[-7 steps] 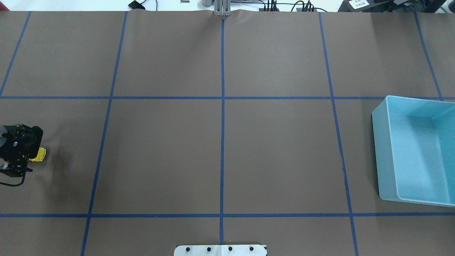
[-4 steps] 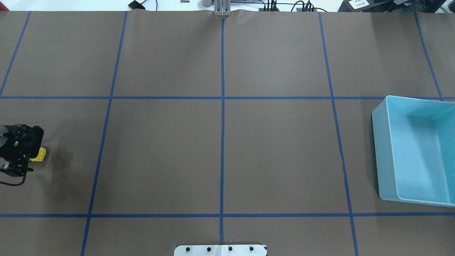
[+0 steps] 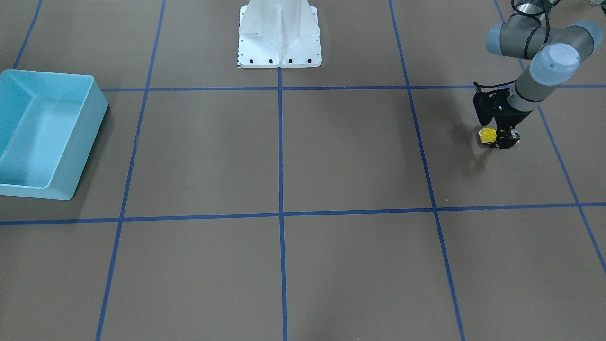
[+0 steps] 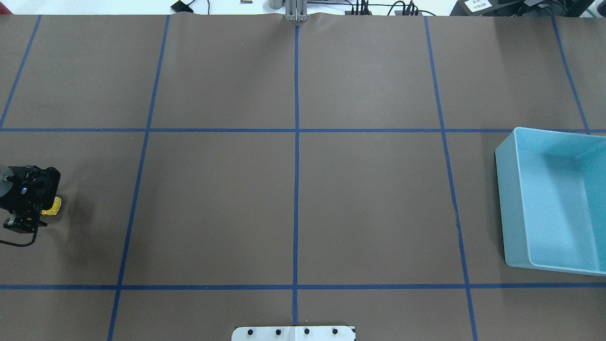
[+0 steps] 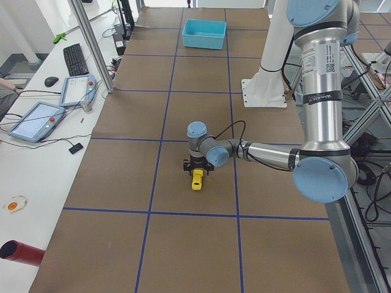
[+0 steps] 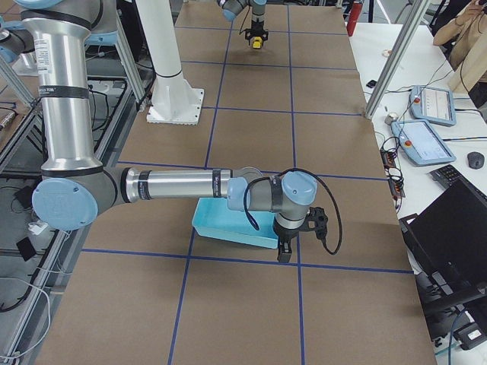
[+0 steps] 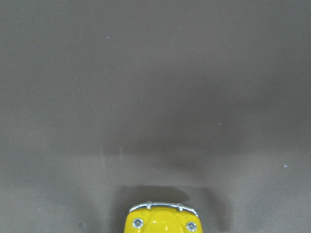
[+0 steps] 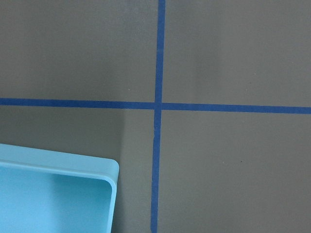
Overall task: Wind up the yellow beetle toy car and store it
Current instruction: 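Press the car down and drag it backward with the left gripper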
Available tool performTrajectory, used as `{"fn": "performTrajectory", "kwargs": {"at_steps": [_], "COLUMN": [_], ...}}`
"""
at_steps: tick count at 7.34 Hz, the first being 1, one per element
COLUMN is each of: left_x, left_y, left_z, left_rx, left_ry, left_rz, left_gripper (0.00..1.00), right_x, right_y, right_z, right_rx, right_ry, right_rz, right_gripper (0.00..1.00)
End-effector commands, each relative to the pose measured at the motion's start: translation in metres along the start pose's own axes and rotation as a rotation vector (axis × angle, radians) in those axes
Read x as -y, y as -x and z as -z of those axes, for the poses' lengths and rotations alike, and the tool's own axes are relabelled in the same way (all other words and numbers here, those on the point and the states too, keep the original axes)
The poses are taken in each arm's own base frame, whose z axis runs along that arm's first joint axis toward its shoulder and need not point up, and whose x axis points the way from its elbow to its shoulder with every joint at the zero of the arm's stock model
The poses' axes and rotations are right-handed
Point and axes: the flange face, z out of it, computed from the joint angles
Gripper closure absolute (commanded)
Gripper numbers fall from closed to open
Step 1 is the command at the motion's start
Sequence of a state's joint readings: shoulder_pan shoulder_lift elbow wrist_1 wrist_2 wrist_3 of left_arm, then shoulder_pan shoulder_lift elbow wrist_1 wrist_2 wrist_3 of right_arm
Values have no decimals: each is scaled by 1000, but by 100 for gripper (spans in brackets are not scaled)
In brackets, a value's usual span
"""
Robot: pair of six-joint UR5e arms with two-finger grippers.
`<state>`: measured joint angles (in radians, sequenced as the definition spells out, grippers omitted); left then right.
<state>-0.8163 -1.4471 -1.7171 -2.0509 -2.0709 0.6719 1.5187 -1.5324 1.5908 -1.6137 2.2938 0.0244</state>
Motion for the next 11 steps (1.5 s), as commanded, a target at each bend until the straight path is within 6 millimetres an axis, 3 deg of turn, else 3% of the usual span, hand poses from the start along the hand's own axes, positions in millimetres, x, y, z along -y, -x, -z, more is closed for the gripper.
{"fn": "performTrajectory", "kwargs": {"at_steps": [1,2,3,4,6,11], "left_x": [-1,-1,-1,-1,-1,-15], "left_y": [1,1,1,2,4,14], "left_z": [0,0,1,2,8,37], "left_rx": [0,1,3,6,8,71], "left_ry": [1,1,0,-2,-15,-123], "left_rz": [2,3,3,5,9,10], "left_gripper": [22,26,39,55,100,100], "right_x": [0,0,0,0,0,0], "right_y": [-1,-2,-3,-3,-3,-5], "right_z": [-1,-2,-3,-3,-3,-6], "right_rx": [-1,-1,-1,-1,-1,-1], "right_ry": [1,5,6,6,6,12], "right_rz": [-1,-4,-5,-5,-5,-10], "right_gripper": [0,0,0,0,0,0]}}
